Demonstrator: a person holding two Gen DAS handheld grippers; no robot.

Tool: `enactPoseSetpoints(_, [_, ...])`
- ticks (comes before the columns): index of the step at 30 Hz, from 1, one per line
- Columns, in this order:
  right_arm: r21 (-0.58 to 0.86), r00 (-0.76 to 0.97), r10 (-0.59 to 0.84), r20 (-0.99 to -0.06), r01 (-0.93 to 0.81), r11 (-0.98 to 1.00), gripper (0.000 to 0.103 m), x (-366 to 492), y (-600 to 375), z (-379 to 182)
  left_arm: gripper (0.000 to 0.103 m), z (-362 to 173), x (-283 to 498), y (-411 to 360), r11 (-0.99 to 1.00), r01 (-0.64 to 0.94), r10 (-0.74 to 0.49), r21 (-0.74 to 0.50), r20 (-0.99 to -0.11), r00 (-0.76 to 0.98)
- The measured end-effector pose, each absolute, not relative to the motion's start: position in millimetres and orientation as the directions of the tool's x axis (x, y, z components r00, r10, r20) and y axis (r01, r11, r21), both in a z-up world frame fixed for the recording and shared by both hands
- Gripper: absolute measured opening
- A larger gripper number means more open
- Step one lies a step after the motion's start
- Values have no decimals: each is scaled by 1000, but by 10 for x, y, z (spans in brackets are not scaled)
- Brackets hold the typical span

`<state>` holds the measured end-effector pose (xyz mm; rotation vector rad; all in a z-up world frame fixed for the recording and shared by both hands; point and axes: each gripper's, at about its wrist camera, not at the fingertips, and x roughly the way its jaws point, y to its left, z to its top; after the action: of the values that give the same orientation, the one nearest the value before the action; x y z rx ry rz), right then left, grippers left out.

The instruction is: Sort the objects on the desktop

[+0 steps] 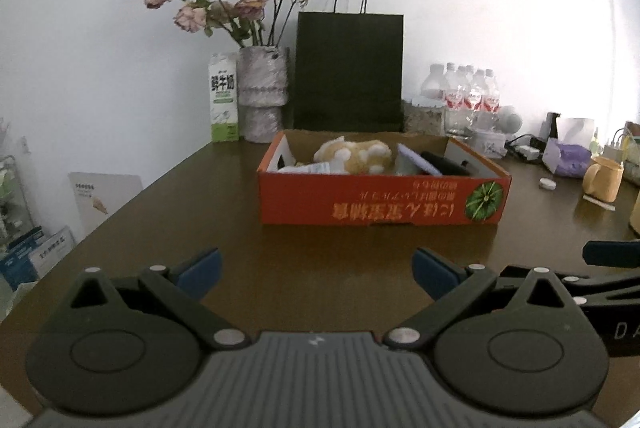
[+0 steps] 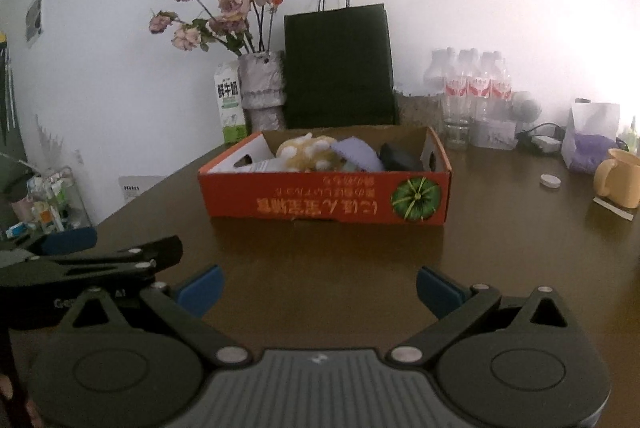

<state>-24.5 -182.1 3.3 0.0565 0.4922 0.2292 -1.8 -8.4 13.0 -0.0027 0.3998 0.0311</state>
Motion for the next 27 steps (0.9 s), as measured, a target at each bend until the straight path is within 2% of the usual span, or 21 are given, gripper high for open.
enactPoseSetpoints(10, [111,846,230,-482,-202,973,103,-310,-1796,-21,103,88,-84,-80,999,-39,41,14,-416,909])
enactPoseSetpoints(27, [113,846,230,-481,-200,973,103,-323,-1805,-5,103,97,-82,-82,999,-39,45,21,-412,910])
